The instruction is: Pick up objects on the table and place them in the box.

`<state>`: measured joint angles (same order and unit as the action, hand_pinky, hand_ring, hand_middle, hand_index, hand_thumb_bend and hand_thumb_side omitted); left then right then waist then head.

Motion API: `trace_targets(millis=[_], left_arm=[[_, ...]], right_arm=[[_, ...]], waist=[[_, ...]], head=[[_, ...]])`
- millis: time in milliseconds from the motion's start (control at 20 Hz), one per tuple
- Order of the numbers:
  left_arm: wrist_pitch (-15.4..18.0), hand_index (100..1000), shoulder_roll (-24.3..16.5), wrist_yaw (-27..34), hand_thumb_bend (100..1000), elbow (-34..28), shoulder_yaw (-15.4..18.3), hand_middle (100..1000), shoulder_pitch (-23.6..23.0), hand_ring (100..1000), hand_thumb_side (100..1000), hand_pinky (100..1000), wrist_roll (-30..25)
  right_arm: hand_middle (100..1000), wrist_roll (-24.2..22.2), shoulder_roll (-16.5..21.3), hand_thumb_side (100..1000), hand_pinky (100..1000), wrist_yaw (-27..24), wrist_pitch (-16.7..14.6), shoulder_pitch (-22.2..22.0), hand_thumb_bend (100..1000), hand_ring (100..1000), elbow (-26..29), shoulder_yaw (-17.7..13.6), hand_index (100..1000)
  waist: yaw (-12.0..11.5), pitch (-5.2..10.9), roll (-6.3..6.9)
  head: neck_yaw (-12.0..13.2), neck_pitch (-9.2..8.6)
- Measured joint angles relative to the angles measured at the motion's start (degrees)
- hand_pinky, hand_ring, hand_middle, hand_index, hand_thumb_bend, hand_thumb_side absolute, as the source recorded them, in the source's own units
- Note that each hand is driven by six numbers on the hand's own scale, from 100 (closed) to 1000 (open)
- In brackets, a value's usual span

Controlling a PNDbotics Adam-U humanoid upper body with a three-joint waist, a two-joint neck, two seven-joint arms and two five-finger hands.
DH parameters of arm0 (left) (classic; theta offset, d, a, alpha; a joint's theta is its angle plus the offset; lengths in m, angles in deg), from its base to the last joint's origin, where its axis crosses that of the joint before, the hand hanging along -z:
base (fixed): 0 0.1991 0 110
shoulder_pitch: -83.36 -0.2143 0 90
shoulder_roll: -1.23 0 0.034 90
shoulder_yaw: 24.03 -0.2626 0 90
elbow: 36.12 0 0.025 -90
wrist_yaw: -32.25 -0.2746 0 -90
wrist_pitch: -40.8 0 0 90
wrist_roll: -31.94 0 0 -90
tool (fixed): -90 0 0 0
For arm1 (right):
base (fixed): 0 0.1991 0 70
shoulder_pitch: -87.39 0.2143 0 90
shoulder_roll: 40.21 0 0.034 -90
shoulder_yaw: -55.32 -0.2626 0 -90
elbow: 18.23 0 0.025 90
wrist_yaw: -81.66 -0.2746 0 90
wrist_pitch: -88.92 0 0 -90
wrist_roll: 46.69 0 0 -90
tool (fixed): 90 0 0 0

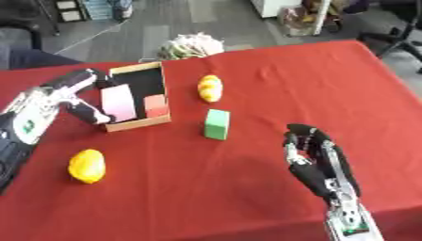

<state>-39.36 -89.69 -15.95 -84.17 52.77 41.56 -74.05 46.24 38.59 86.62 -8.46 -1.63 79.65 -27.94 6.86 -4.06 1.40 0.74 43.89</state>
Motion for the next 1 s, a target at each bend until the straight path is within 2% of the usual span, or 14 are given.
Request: trace_targets(millis=[200, 300, 350, 400, 550, 850, 1000], left_arm=[[-0.06, 834, 0.3, -1.36, 623, 0.37, 0.0, 763, -0.3, 749, 191, 812, 0.66], [0.1, 848, 0.3, -1.7, 694, 0.37, 0.02, 782, -0.3, 763, 236, 824, 0.59], [0.31, 849, 0.3, -1.72, 700, 0.36, 0.05, 783, -0.3, 764, 241, 825, 0.4], [0.61, 857, 0.29, -1.66, 745, 0.32, 0.11, 790, -0.32, 770, 284, 832, 0.1], [1.94, 856, -0.02, -0.36, 768, -1.11, 0.33, 788, -0.38, 769, 313, 833, -1.39], [2.62, 850, -4.81, 4.43, 777, -10.85, 0.41, 770, -1.0, 762, 343, 836, -5.45], [2.72, 846, -8.41, 7.56, 717, -17.74, -0.47, 759, -2.62, 753, 286, 834, -8.55]], right_arm=[[610, -0.01, 0.0, 281, 718, 0.0, -0.01, 0.0, 100, 613, -0.06, 0.0, 738], [610, -0.01, 0.0, 282, 719, 0.0, -0.01, 0.0, 100, 613, -0.12, 0.0, 738], [610, -0.01, -0.01, 283, 719, 0.0, -0.01, 0.0, 100, 613, -0.12, 0.0, 738], [610, -0.01, -0.01, 282, 719, 0.0, -0.01, 0.0, 100, 613, -0.12, 0.0, 738], [610, -0.01, -0.02, 282, 719, 0.0, -0.01, 0.0, 100, 613, -0.13, -0.02, 738], [610, 0.06, -0.02, 282, 719, 0.01, -0.02, -0.01, 100, 613, -0.14, -0.11, 738], [610, 0.13, -0.02, 281, 719, 0.03, -0.02, -0.01, 100, 613, -0.14, -0.34, 738]], waist=[[0.12, 0.0, 0.0], [0.12, 0.0, 0.0], [0.12, 0.0, 0.0], [0.12, 0.0, 0.0], [0.11, 0.0, 0.0], [-0.46, 0.0, 0.0], [-0.76, 0.0, 0.0]], head=[[-0.03, 0.0], [-0.06, 0.0], [-0.08, 0.0], [-0.09, 0.0], [-0.18, 0.0], [-0.66, 0.0], [-0.95, 0.0]])
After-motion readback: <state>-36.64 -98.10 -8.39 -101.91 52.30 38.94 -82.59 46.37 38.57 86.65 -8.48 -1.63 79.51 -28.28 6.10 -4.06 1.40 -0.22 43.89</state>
